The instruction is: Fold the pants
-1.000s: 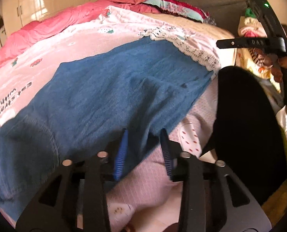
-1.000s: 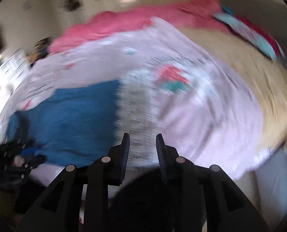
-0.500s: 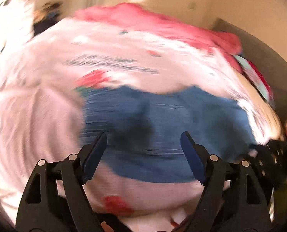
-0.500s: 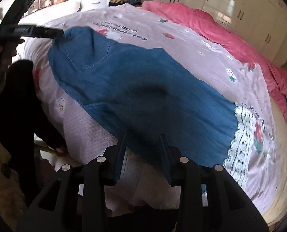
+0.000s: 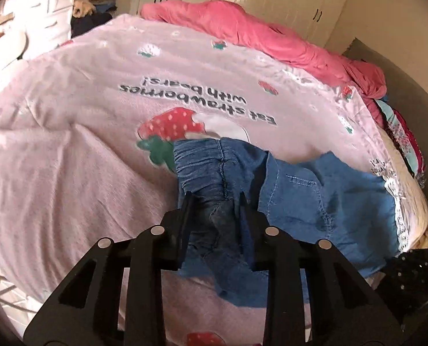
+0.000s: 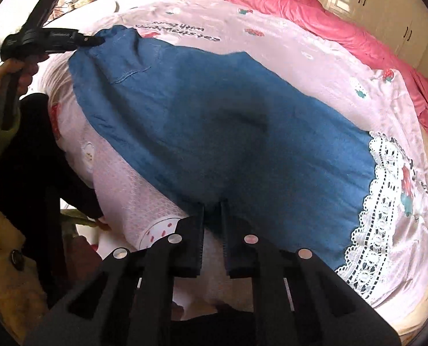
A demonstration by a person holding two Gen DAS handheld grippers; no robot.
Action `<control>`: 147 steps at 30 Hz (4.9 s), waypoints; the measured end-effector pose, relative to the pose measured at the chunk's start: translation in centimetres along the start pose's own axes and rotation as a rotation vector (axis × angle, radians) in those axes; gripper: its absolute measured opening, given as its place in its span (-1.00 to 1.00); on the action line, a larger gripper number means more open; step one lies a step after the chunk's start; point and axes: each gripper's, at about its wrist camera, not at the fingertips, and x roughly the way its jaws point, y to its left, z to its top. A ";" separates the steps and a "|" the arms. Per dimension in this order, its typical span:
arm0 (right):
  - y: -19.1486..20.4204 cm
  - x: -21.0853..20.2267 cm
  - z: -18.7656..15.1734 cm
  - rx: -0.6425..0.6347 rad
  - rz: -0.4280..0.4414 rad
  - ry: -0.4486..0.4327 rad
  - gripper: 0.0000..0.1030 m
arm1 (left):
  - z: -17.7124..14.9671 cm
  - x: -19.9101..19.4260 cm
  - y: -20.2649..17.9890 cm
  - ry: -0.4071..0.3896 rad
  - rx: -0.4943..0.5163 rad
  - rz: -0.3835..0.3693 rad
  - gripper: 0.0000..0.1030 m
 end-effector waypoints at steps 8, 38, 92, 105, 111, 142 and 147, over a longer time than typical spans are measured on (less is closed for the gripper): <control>0.3 1.6 -0.4 0.015 0.027 0.042 -0.72 | -2.0 0.2 0.9 0.043 0.003 0.059 -0.09; -4.3 1.3 -0.4 0.292 0.088 0.039 -0.09 | -8.0 3.8 -14.1 0.198 0.433 -0.119 0.25; -24.6 4.5 2.4 0.527 -0.033 -0.084 -0.36 | 5.2 16.3 -17.2 0.266 0.273 -0.277 -0.33; -23.0 -0.3 3.6 0.412 -0.083 -0.245 -0.66 | 6.3 13.8 -18.8 0.113 0.311 -0.267 -0.91; -25.0 3.5 6.0 0.376 -0.125 -0.121 -0.66 | 6.5 16.4 -19.4 0.119 0.337 -0.184 -0.93; -11.4 -4.1 -0.5 0.286 -0.119 -0.189 0.05 | -0.9 4.7 -12.6 0.066 0.312 -0.149 0.26; -9.8 -1.6 0.6 0.236 -0.153 -0.091 0.19 | -1.0 6.1 -10.8 0.100 0.311 0.031 0.40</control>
